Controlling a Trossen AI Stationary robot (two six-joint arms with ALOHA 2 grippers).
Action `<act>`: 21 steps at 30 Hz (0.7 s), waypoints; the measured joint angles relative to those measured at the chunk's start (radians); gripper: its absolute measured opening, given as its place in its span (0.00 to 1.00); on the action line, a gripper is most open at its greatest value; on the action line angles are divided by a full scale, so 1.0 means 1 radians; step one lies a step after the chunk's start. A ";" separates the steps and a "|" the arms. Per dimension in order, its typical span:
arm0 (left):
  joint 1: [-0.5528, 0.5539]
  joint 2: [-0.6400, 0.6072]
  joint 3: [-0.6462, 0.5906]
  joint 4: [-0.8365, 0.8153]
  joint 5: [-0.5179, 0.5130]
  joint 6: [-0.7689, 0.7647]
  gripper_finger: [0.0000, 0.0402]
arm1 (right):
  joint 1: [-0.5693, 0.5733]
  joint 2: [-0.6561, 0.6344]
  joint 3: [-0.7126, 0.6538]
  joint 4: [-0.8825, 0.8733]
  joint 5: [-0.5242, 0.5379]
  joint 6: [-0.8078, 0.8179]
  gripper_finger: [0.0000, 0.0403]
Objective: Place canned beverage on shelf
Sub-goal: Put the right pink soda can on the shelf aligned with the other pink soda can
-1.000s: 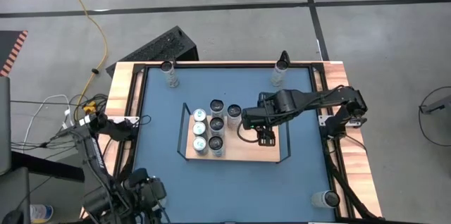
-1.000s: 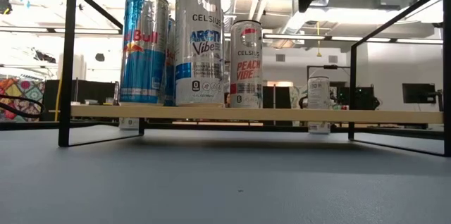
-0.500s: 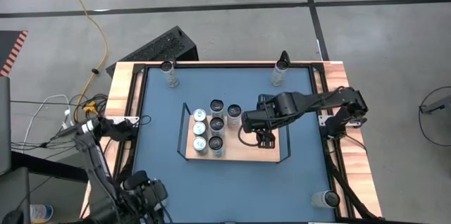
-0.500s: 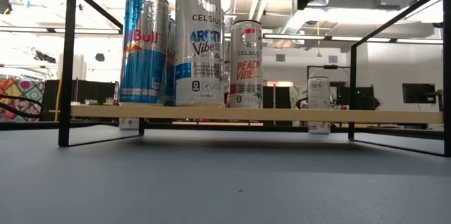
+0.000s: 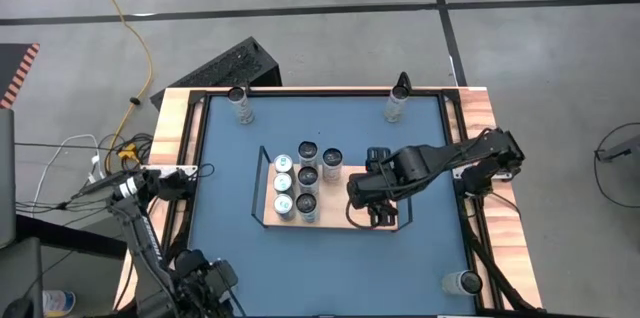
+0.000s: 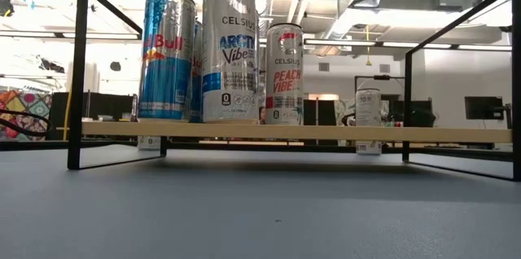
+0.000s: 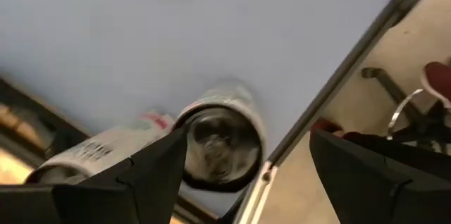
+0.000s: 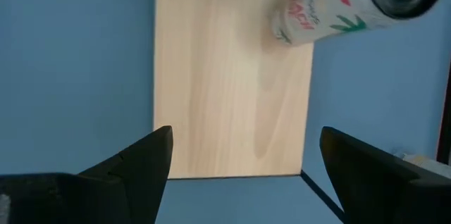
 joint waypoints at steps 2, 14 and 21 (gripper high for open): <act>0.000 0.000 0.000 -0.023 0.016 -0.010 0.71 | 0.007 0.000 0.000 0.009 0.000 0.000 0.85; -0.002 0.000 0.000 -0.041 0.050 0.040 0.71 | 0.002 0.001 0.000 0.074 0.000 0.002 0.85; -0.002 0.000 0.000 -0.043 0.050 0.078 0.71 | -0.024 0.001 0.000 0.081 0.000 -0.001 0.85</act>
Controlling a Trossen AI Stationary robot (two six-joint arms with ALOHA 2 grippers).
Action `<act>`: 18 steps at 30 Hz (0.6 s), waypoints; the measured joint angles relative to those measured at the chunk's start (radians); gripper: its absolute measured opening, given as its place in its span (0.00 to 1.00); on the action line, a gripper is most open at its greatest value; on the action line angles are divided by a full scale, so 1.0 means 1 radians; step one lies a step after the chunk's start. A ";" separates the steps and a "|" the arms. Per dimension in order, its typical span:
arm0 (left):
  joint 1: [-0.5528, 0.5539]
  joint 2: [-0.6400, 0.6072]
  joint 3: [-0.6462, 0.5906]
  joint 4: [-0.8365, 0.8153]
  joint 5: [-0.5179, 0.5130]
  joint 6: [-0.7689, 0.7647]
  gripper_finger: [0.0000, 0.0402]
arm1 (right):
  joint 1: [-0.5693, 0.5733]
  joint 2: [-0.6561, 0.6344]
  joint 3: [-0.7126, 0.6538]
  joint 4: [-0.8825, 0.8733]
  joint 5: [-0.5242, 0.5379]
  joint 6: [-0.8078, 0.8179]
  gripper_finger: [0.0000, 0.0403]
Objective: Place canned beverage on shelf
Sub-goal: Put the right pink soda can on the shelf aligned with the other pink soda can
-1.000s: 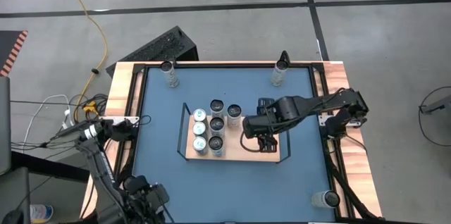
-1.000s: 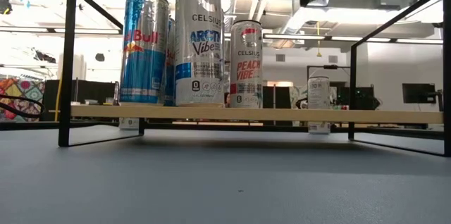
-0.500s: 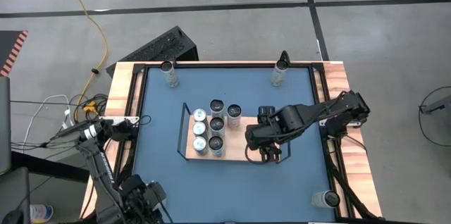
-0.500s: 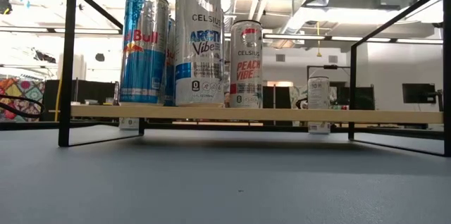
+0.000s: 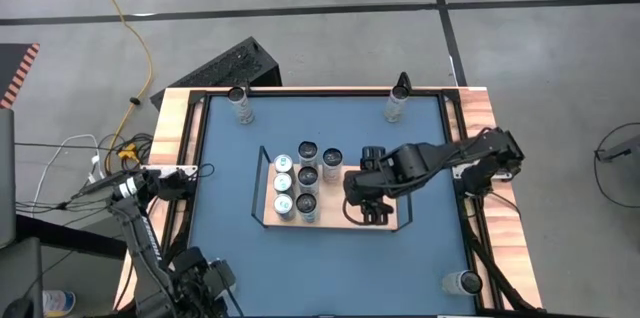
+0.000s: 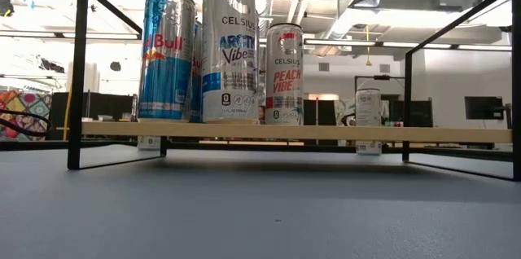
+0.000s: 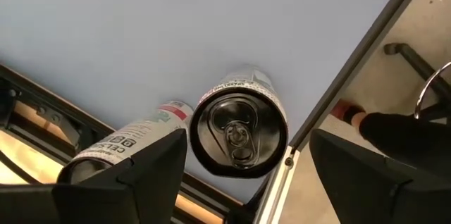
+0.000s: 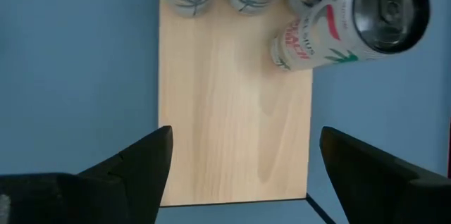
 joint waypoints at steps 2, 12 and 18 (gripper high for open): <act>0.000 0.000 0.000 -0.003 -0.003 0.000 0.71 | -0.007 0.000 0.000 0.000 0.000 0.000 0.85; 0.000 -0.002 -0.112 0.073 0.090 0.035 0.71 | -0.026 0.000 0.000 0.000 0.000 0.000 0.85; 0.000 -0.002 -0.133 0.091 0.086 0.068 0.71 | -0.025 0.000 0.000 0.000 0.000 0.000 0.85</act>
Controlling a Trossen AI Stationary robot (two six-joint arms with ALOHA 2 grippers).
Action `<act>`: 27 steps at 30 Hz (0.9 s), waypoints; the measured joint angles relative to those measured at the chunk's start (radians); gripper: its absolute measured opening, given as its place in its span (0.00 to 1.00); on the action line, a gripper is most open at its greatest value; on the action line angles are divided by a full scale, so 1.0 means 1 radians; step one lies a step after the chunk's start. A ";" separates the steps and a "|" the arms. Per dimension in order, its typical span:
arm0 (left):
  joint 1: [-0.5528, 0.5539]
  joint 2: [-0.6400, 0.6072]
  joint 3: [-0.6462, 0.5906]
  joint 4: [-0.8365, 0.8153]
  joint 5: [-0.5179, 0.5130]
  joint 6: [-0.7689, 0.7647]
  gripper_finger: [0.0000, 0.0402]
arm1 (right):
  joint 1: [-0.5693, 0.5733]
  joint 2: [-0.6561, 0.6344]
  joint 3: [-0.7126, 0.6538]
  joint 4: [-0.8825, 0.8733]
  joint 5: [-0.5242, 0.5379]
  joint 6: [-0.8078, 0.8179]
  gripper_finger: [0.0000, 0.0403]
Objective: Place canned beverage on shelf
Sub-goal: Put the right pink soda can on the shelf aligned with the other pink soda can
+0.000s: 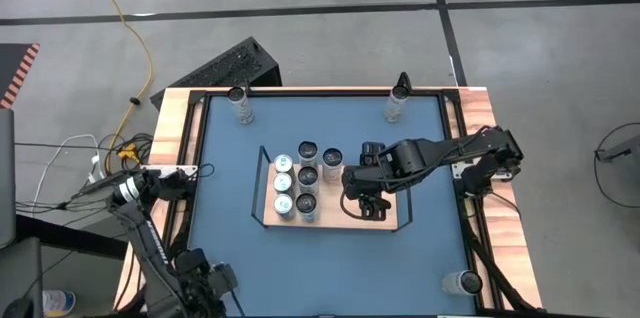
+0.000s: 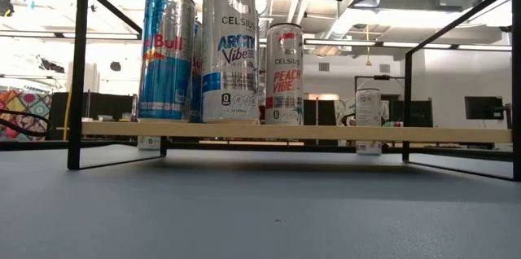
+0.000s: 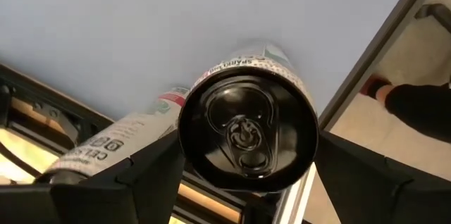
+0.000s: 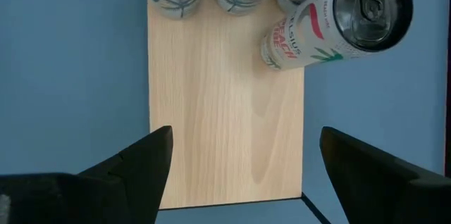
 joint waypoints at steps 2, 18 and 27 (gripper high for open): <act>0.000 0.000 0.000 0.000 -0.014 0.025 0.70 | 0.002 0.000 0.000 0.002 0.000 0.000 0.85; 0.003 0.000 0.000 0.002 -0.124 0.065 0.60 | 0.034 0.000 0.000 0.049 0.000 0.008 0.85; 0.004 0.001 0.000 0.036 -0.261 0.026 0.60 | 0.084 0.000 0.000 0.135 0.000 -0.024 0.85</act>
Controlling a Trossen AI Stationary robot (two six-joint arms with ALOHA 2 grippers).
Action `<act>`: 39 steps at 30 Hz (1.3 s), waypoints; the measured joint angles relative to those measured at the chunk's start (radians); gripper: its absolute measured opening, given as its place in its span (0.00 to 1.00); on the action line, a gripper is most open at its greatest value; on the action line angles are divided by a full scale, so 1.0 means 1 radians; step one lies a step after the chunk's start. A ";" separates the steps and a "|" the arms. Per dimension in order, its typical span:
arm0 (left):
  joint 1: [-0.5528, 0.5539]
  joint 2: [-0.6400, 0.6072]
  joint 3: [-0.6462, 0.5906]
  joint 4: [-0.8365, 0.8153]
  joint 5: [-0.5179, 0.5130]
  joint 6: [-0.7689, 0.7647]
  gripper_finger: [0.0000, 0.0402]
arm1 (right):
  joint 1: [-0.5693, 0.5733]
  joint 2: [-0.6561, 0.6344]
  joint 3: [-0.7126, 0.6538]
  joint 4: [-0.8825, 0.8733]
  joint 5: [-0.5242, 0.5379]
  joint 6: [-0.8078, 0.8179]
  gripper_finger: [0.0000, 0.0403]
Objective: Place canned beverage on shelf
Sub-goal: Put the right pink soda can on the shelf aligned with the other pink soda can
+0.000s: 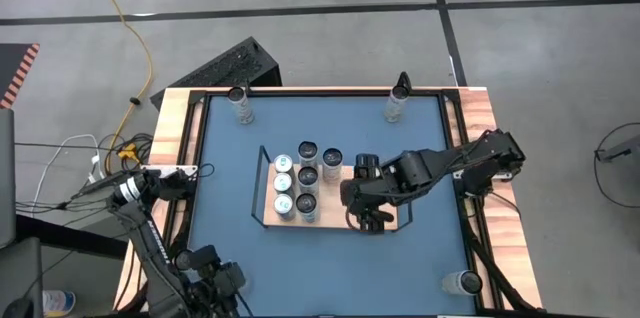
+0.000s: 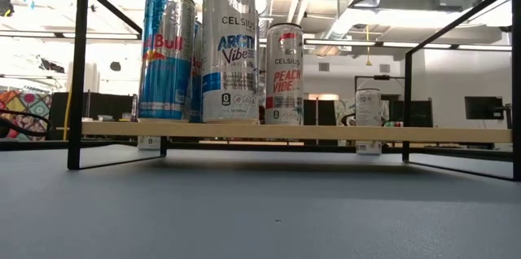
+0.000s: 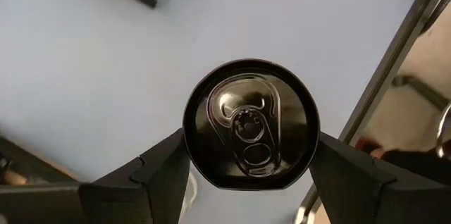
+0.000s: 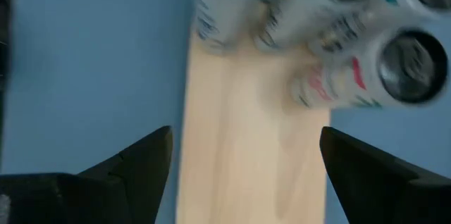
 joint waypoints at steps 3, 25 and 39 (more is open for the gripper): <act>-0.001 0.000 0.000 0.006 -0.039 -0.009 0.60 | 0.027 0.000 0.000 0.038 0.000 -0.002 0.85; 0.136 0.000 0.000 0.176 -0.217 0.523 0.60 | 0.233 0.119 -0.002 0.589 0.202 -0.183 0.85; 0.168 0.000 0.003 0.211 -0.222 0.695 0.60 | 0.209 0.284 0.002 0.919 0.125 -0.178 0.85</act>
